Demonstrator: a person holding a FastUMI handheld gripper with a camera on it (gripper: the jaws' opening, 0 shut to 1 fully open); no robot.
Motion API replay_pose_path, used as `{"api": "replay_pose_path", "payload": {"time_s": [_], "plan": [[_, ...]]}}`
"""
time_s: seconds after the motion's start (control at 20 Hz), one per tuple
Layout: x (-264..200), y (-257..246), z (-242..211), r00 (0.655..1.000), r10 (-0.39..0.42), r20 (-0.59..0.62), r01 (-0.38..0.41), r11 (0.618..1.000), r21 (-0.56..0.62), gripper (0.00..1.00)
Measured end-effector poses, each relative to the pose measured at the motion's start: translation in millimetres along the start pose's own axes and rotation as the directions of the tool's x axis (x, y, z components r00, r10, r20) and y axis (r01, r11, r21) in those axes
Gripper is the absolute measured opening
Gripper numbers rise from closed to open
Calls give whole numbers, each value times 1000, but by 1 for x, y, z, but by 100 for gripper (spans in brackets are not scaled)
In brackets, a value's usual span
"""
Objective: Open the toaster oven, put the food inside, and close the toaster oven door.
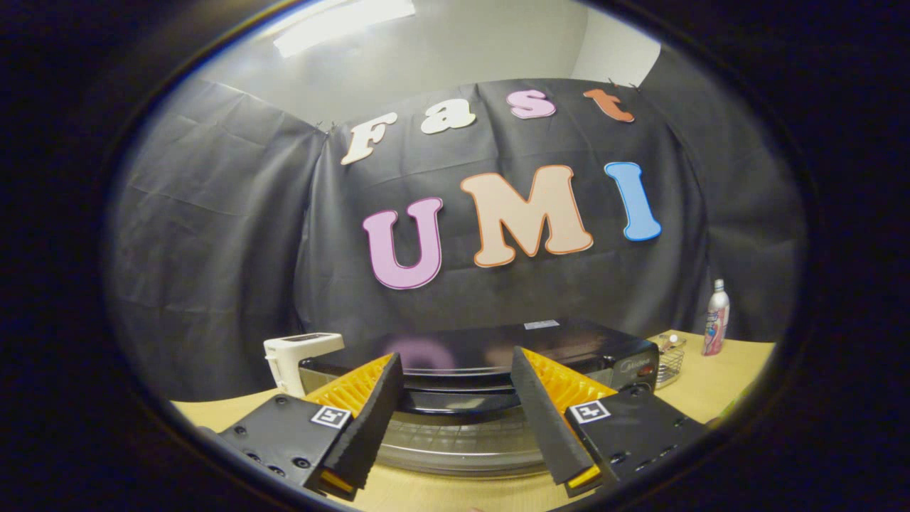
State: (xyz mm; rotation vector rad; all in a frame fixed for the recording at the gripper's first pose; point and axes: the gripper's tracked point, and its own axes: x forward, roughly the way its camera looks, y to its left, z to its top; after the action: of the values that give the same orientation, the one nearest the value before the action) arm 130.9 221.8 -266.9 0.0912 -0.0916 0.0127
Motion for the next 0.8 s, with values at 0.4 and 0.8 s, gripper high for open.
{"api": "replay_pose_path", "payload": {"time_s": [0.4,0.8], "plan": [[-76,7,-21,997,6,-77,-12,997,-82,95],[-118,8,-53,963,23,-268,-62,989,-137,95]]}}
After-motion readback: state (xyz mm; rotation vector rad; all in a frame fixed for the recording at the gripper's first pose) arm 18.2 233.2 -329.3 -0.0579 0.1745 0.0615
